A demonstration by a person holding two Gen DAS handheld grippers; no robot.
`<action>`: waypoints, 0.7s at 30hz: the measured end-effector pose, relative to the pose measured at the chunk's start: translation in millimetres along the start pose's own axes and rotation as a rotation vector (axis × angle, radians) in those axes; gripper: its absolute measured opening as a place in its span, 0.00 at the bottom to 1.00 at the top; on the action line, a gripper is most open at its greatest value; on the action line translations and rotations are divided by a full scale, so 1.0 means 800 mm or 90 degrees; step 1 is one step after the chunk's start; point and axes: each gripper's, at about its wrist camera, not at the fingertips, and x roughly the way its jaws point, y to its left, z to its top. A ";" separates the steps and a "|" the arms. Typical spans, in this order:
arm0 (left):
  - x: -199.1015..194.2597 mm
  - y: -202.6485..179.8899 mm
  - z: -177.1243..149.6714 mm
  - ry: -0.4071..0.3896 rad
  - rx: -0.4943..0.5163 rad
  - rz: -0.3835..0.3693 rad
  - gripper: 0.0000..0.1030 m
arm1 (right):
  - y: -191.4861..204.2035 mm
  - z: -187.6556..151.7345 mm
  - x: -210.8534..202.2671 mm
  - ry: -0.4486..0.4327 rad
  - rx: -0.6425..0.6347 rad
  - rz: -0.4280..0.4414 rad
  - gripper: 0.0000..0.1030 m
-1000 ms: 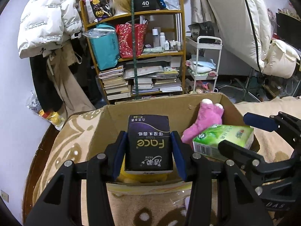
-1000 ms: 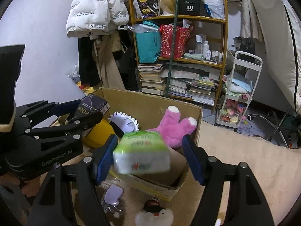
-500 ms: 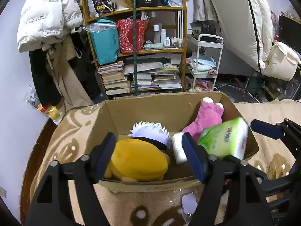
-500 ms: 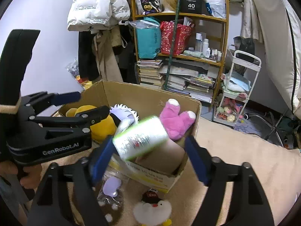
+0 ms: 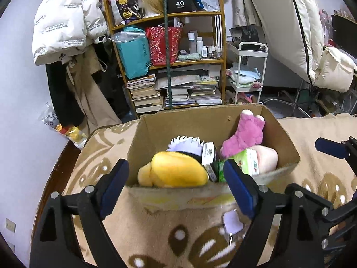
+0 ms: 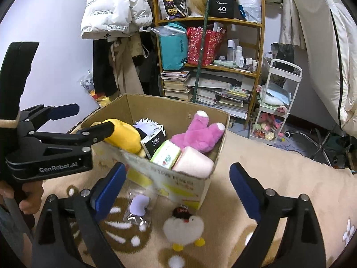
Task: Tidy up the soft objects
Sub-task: 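Move both tools back toward the penguin plush and the clear bag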
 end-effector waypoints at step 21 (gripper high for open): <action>-0.102 0.020 -0.061 -0.006 -0.033 0.028 0.93 | 0.011 -0.035 -0.079 0.001 0.017 -0.013 1.00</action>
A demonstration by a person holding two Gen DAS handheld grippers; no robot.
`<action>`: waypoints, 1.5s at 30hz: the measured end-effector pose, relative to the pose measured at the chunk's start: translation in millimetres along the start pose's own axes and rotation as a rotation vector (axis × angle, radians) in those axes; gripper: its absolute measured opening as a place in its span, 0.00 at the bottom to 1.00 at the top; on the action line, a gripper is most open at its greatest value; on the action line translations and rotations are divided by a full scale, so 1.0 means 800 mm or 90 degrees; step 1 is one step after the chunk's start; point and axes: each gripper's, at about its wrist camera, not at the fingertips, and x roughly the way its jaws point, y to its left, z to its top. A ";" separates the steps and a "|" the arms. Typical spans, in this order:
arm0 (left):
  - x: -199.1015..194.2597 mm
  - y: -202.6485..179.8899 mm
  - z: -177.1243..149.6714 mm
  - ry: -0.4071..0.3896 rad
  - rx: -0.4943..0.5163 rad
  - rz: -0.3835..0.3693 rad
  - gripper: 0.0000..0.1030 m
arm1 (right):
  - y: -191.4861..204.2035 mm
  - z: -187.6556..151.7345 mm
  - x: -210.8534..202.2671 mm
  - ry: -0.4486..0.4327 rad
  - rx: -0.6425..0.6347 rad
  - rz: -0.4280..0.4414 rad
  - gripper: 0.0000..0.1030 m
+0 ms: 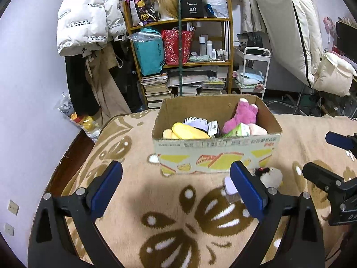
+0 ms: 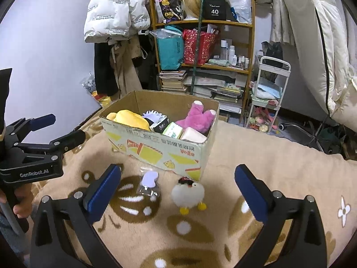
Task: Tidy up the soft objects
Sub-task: 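Move both tools back toward the penguin plush and the clear bag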
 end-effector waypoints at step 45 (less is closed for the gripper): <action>0.152 -0.044 -0.025 0.149 -0.006 -0.056 0.93 | -0.070 -0.018 0.130 0.139 0.180 0.029 1.00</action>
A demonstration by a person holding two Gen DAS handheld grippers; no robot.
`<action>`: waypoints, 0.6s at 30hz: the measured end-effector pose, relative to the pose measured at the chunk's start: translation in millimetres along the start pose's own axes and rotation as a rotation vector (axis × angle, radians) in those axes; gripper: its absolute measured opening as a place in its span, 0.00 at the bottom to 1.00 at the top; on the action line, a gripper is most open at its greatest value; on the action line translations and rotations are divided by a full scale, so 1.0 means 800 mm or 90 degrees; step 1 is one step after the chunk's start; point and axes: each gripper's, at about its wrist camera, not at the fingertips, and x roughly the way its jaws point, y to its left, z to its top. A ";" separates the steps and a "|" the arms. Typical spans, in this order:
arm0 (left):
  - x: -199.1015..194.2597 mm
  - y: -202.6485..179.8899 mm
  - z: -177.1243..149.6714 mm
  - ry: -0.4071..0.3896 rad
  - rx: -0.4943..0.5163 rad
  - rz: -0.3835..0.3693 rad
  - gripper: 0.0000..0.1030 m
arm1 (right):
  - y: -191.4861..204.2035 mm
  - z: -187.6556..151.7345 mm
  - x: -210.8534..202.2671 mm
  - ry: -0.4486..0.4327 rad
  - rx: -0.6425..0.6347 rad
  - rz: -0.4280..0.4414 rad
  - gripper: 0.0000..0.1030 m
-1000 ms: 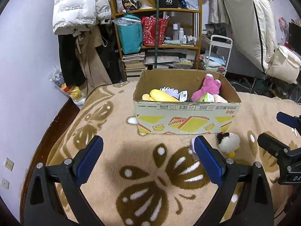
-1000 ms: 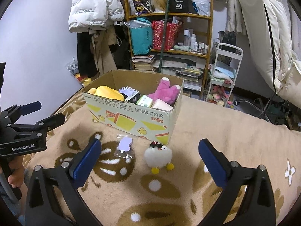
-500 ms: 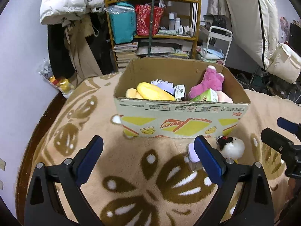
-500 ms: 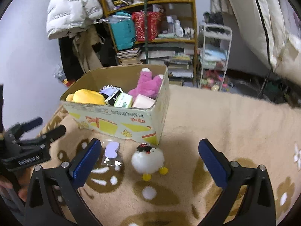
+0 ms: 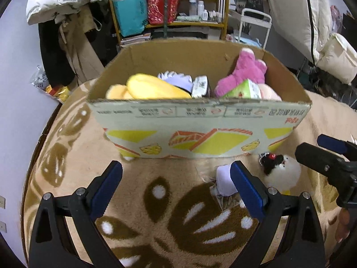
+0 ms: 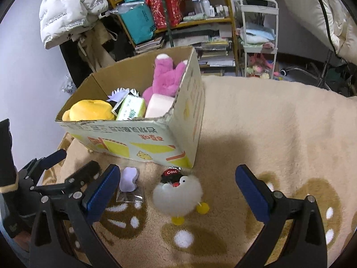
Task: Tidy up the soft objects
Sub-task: 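Move both tools back toward the penguin plush and the clear bag, then grasp the clear bag with the left tool while the right tool grasps the white penguin plush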
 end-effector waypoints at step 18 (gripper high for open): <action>0.042 -0.035 -0.022 0.012 0.032 -0.048 0.93 | -0.019 -0.009 0.055 0.098 0.028 0.021 0.80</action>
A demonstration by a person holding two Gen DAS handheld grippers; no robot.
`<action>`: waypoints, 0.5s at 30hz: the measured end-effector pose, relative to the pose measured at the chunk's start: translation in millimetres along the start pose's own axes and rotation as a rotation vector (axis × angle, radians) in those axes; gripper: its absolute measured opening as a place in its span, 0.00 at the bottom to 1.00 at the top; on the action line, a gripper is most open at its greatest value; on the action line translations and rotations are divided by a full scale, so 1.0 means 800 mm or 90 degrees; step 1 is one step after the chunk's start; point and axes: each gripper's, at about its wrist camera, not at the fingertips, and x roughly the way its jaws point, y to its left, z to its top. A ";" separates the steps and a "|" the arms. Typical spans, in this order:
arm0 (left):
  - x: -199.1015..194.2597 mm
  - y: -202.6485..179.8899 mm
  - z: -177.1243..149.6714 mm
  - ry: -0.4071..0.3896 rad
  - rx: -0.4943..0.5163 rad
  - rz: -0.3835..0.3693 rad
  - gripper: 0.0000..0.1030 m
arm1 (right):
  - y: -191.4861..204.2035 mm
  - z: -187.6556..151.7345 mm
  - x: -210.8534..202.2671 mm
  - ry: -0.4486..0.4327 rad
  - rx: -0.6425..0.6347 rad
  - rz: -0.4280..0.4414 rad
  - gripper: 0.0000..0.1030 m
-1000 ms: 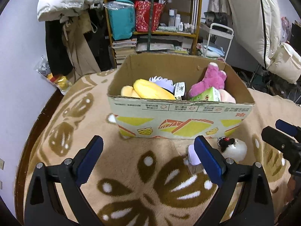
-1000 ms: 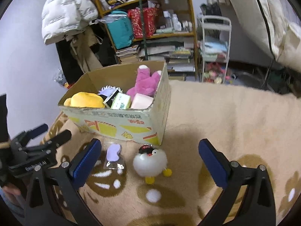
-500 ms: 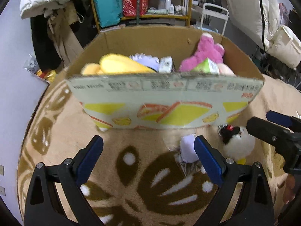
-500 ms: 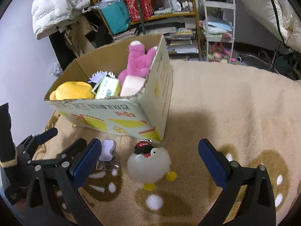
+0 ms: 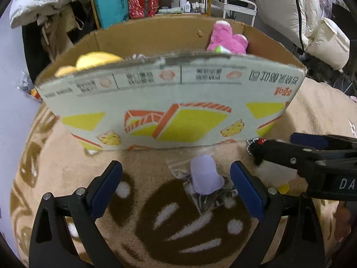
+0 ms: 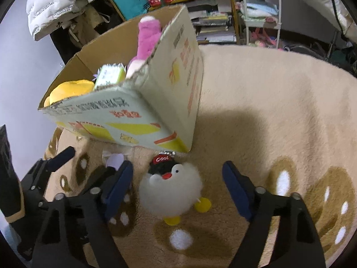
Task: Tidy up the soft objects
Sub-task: 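Grasp the clear bag with the left tool while the right tool grasps the white penguin plush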
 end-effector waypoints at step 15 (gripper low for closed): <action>0.032 -0.021 -0.010 0.048 -0.002 -0.035 0.82 | 0.007 -0.009 0.022 0.063 0.006 0.033 0.41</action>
